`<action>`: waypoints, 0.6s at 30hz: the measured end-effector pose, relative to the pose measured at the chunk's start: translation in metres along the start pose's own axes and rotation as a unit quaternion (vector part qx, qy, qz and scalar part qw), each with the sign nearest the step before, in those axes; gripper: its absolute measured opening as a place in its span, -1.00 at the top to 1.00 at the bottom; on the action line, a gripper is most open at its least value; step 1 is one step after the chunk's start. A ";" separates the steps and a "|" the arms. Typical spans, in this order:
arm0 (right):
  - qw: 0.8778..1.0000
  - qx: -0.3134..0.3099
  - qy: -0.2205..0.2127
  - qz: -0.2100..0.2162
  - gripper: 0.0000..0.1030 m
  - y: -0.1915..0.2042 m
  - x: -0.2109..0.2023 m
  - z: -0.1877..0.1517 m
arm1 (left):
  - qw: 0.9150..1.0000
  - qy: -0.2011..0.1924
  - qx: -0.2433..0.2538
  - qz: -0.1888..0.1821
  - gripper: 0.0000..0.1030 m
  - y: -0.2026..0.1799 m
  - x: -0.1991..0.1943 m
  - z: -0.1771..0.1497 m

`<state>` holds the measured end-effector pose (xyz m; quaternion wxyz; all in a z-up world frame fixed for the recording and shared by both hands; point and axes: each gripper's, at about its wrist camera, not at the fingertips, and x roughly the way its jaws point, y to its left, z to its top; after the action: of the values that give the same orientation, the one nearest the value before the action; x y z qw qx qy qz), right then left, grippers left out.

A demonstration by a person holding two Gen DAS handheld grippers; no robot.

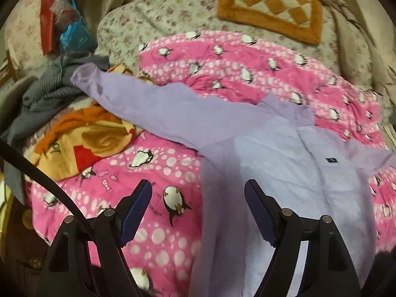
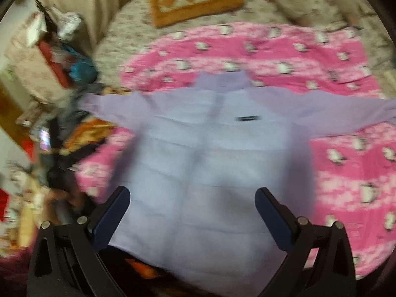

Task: Fold large clothes

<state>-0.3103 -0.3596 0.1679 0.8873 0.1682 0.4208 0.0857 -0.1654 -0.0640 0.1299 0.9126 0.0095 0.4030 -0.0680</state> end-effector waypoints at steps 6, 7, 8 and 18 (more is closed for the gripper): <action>0.999 -0.026 -0.034 0.028 -0.99 0.050 0.001 0.019 | 0.999 -0.033 0.023 0.002 0.02 -0.014 -0.039 0.010; 0.998 -0.034 -0.045 0.015 -0.99 0.054 0.002 0.023 | 0.999 -0.037 0.025 -0.001 0.02 -0.016 -0.041 0.012; 0.997 -0.041 -0.057 0.006 -0.99 0.056 0.003 0.027 | 0.999 -0.038 0.026 -0.004 0.02 -0.020 -0.042 0.014; 0.982 -0.058 -0.104 -0.146 -0.99 0.029 0.048 0.056 | 0.998 -0.040 0.033 -0.020 0.02 -0.068 0.000 0.027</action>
<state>-0.2370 -0.3312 0.1775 0.9373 0.0616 0.3408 -0.0383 -0.1539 -0.1329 0.1505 0.9255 0.0289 0.3642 -0.0998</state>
